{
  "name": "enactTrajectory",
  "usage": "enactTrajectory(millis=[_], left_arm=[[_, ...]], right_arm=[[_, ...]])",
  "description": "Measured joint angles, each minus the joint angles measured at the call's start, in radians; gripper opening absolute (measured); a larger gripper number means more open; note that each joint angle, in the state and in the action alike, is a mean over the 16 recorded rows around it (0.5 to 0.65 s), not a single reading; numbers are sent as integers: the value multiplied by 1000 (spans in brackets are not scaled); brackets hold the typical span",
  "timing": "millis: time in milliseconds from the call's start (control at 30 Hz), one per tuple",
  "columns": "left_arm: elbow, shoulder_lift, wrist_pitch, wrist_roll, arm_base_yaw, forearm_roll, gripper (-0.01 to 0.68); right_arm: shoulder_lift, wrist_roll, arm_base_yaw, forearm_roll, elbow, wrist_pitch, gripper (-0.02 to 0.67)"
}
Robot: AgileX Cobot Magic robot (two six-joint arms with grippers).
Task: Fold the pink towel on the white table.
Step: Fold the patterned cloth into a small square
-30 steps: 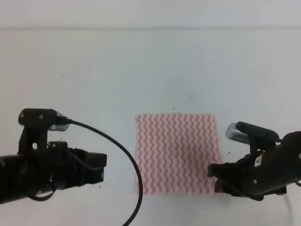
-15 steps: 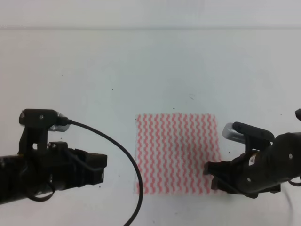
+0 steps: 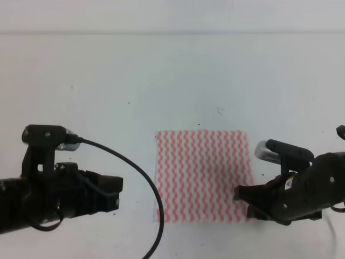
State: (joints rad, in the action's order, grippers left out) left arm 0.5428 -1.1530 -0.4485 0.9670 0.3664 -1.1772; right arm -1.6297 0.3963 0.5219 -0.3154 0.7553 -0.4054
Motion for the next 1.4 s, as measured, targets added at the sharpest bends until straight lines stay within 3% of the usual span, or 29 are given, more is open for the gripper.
enactTrajectory(millis=[400, 700, 967, 1133, 1400], left_arm=[[0, 1, -29, 125, 0, -6, -3], [1, -2, -90, 487, 6, -76, -3], [0, -35, -109, 835, 63, -185, 0], [0, -85, -88, 959, 116, -235, 35], [0, -171, -49, 1065, 170, -275, 175]], right_arm=[[0, 1, 0, 23, 2, 5, 6], [52, 0, 0, 20, 4, 16, -14], [102, -1, 0, 13, 20, 33, -15], [114, -2, 0, 5, 32, 56, -16], [115, -2, 0, -6, 43, 105, -16]])
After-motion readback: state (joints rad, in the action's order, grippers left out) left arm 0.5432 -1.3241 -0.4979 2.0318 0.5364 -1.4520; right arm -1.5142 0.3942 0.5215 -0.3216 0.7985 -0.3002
